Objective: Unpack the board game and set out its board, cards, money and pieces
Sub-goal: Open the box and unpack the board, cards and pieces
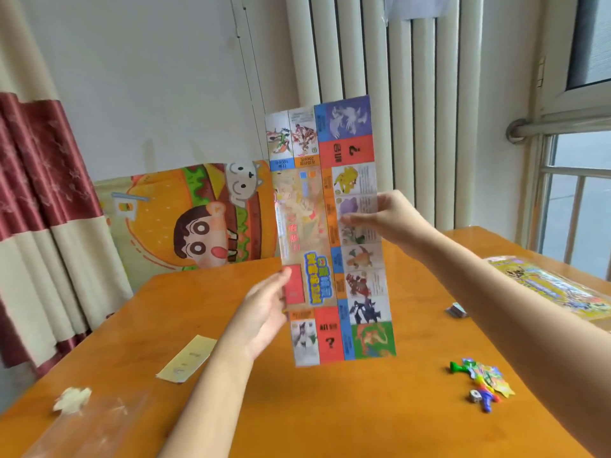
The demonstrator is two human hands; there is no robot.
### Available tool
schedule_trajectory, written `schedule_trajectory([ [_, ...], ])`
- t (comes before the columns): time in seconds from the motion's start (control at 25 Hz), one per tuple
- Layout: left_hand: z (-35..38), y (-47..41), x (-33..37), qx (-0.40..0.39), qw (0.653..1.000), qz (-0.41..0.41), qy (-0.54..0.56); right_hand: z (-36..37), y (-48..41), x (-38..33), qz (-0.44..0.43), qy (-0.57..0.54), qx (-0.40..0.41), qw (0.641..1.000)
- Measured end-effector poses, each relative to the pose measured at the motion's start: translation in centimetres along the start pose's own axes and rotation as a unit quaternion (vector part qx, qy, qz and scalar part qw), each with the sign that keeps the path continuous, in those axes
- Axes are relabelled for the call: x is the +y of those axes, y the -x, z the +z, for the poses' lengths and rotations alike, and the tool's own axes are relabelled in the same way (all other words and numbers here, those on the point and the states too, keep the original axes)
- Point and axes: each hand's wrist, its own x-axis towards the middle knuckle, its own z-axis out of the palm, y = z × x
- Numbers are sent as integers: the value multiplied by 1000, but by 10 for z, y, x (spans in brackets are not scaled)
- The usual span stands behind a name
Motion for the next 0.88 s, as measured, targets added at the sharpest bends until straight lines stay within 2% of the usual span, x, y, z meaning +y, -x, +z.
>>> schedule_trajectory([
  [0.12, -21, -7, -7, 82, 993, -83, 16, -1, -9, -2, 59, -113, 32, 991],
  [0.2, -33, -10, -17, 117, 981, -150, 30, 0, -14, 1, 73, -143, 55, 986],
  [0.28, -34, -6, -21, 56, 981, -183, 32, 2, -17, 8, 70, -166, 67, 981],
  [0.36, -29, -5, -26, -41, 983, -179, 9, 3, -17, 15, 77, -208, 45, 974],
  [0.4, -21, -4, -26, -61, 983, -176, 3, 3, -16, 19, 84, -227, 31, 970],
  [0.52, -9, -18, -27, -53, 985, -167, 5, -2, -15, 32, 108, -248, 39, 962],
  [0.64, -17, -35, -31, -39, 979, -192, 63, -16, -15, 45, 117, -252, 83, 957],
  [0.68, -26, -42, -32, -2, 980, -198, 31, -21, -13, 51, 124, -242, 104, 957],
  [0.76, -41, -57, -28, 82, 970, -175, -147, -31, -7, 67, 139, -199, 153, 958],
  [0.88, -61, -83, -8, 169, 920, -78, -346, -35, 7, 102, 186, -90, 187, 960],
])
